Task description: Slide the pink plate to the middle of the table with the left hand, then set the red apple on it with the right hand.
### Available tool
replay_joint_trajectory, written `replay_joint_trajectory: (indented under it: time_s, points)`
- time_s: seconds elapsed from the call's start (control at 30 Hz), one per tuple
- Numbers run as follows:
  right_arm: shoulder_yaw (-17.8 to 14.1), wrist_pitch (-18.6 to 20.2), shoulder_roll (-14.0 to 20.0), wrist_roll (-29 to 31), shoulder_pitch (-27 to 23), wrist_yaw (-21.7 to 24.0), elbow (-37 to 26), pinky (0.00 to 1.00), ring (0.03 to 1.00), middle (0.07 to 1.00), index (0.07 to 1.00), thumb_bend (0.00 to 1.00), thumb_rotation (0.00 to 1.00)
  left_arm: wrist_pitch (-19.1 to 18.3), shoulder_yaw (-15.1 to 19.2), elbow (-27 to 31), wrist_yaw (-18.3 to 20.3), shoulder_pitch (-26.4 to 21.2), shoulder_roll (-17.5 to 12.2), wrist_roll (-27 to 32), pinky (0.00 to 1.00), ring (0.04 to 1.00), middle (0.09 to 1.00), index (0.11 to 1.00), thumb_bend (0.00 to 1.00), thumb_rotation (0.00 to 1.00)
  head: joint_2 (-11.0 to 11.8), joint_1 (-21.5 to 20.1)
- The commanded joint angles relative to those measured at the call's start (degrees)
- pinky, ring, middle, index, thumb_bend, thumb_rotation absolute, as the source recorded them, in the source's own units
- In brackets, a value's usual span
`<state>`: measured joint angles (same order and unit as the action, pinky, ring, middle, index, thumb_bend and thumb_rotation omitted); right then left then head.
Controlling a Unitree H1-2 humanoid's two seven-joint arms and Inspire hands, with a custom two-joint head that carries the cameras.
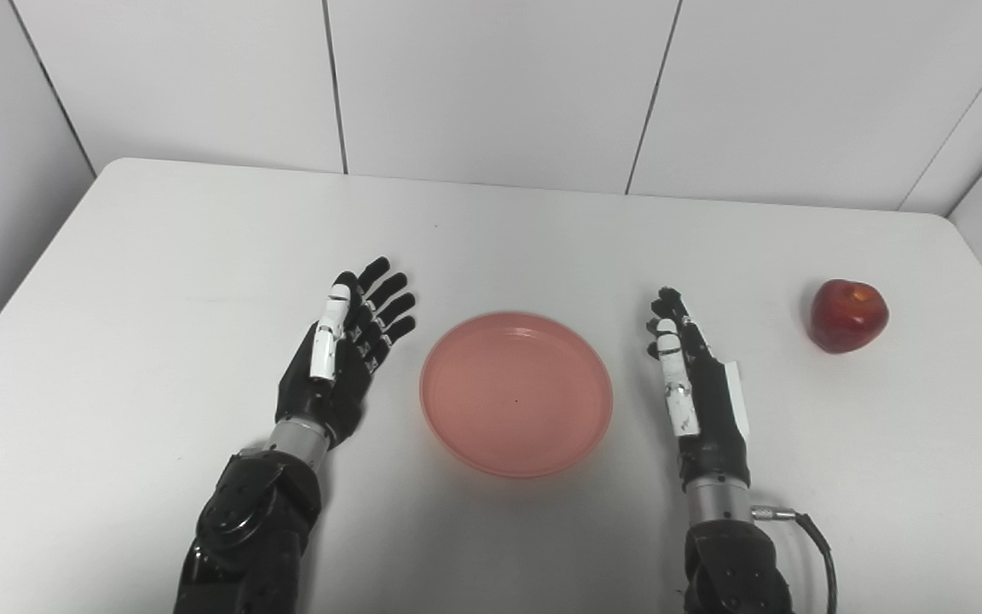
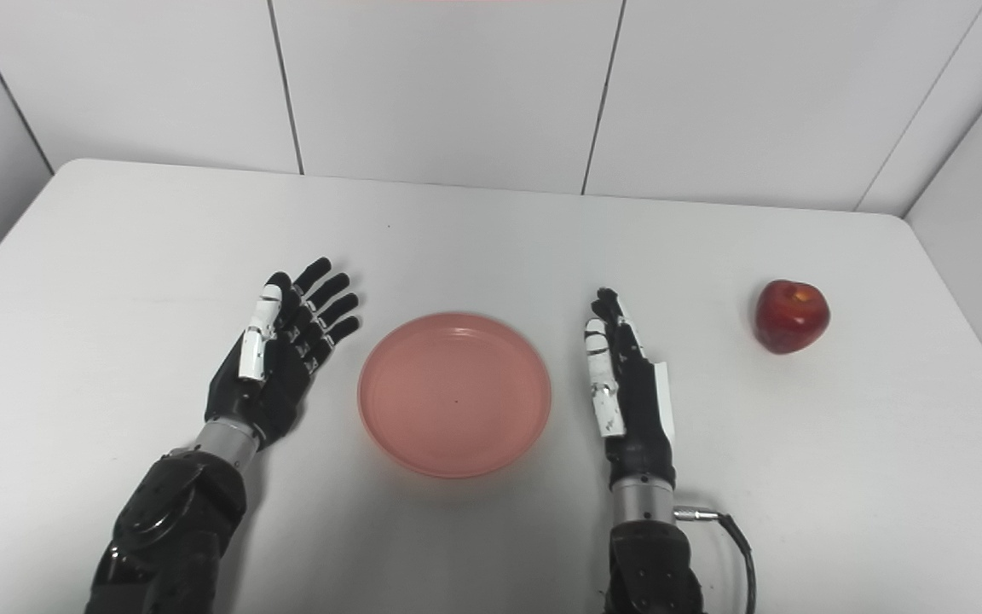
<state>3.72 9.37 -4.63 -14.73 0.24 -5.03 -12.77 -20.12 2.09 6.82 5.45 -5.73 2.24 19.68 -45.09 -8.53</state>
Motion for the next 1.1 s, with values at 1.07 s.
replay_joint_trajectory:
  time_s: [1.07]
  points:
    - [-4.03, 11.09, 12.0, -16.47, -10.09, 3.87, -15.83, 0.77, 0.854, 0.885, 0.887, 0.57, 0.63, 5.82, 3.82, -4.4, 4.74, -1.26, -1.76, 3.0, 0.91, 0.9, 0.903, 0.889, 0.43, 1.0, -0.26, -9.99]
